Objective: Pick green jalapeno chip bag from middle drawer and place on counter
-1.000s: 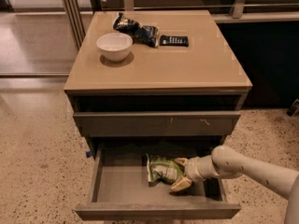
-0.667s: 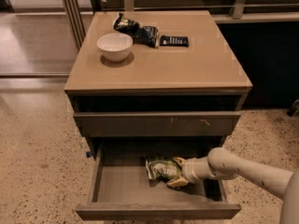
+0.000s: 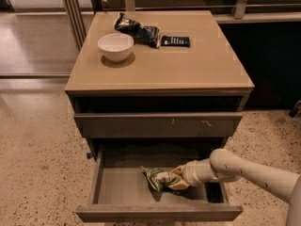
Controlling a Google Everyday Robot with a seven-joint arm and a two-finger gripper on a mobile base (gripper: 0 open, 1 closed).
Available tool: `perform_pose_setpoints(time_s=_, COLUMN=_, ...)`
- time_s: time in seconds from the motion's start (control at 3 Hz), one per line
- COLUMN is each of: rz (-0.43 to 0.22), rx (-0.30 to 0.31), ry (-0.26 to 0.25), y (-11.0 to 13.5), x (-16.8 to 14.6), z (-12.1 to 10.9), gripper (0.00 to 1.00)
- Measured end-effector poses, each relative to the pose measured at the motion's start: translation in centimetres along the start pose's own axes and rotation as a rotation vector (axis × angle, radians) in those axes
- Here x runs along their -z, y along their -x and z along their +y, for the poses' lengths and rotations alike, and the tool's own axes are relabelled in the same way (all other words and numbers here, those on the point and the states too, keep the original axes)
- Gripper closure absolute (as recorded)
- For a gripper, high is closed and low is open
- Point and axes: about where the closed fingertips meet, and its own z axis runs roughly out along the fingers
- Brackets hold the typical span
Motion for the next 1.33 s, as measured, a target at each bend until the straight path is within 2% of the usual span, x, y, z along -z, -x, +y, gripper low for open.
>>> perform_pose_setpoints(time_s=0.33, rz=-0.014, rx=-0.029, ry=0.044, y=2.9, x=2.0, z=2.2, gripper=1.0)
perform_pose_setpoints(time_s=0.67, rz=-0.024, rx=-0.026, ry=0.045, y=7.2, x=5.2, z=3.1, gripper=1.0)
perform_pose_setpoints(time_s=1.0, rz=-0.025, rx=0.024, ry=0.021, y=13.3, x=8.9, z=3.0, gripper=1.0)
perform_pose_setpoints(time_s=1.33, rz=-0.015, rx=0.05, ry=-0.001, y=14.6, x=10.2, z=2.5, gripper=1.0)
